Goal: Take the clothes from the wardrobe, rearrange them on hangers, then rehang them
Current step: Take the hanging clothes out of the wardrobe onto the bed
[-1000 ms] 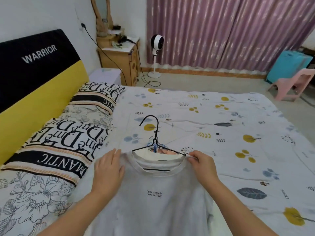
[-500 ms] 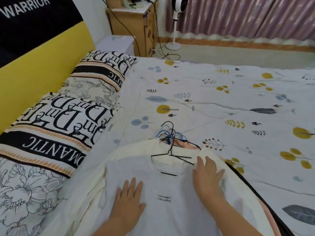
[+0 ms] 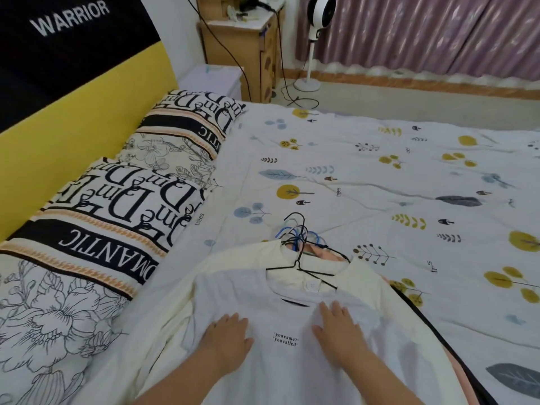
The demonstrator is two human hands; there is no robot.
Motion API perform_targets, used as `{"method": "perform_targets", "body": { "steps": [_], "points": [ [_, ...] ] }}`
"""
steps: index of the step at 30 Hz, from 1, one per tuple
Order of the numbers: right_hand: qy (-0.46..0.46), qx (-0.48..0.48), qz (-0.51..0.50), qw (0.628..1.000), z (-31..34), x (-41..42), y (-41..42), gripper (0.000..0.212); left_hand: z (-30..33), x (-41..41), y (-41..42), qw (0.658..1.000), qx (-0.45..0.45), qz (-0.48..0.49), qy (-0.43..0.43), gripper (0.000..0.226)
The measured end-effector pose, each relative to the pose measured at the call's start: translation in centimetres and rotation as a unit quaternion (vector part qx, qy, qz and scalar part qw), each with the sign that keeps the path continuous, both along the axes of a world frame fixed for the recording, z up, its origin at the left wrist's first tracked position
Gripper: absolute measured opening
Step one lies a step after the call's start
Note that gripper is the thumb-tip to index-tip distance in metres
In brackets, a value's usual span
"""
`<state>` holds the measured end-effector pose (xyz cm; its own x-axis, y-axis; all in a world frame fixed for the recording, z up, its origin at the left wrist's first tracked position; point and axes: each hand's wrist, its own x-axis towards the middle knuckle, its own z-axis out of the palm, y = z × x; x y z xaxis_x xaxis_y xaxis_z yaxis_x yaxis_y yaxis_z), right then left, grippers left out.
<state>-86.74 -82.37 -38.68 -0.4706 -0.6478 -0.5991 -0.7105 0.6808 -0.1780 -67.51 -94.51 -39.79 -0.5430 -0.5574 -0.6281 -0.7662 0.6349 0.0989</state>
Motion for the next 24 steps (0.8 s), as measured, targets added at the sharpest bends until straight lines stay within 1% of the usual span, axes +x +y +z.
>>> {"method": "perform_targets", "body": {
  "steps": [4, 7, 11, 16, 19, 24],
  "points": [
    [-0.008, -0.109, -0.044, 0.993, 4.8, 1.0, 0.7, 0.039, 3.8, 1.2, 0.6, 0.995, 0.001, 0.045, 0.086, 0.037],
    [-0.015, -0.129, -0.043, 0.991, 8.2, 2.9, 2.2, 0.036, 7.1, 3.1, 1.8, 0.99, -0.012, 0.066, 0.127, 0.034],
    [-0.027, -0.094, 0.008, 0.995, 11.9, 6.7, 5.6, 0.037, 11.6, 6.8, 4.4, 0.99, 0.005, 0.039, 0.132, 0.035],
    [-0.041, -0.016, 0.072, 0.996, 16.8, 12.4, 10.7, 0.043, 17.4, 13.5, 8.9, 0.996, 0.051, 0.009, 0.077, 0.041],
    [-0.045, -0.004, 0.095, 0.994, 19.3, 15.9, 13.6, 0.045, 20.4, 18.0, 11.7, 0.997, 0.054, 0.01, 0.063, 0.043],
    [-0.026, 0.003, 0.14, 0.99, 23.6, 20.3, 17.3, 0.046, 24.4, 24.1, 15.6, 0.998, 0.029, 0.027, 0.05, 0.044]
  ]
}}
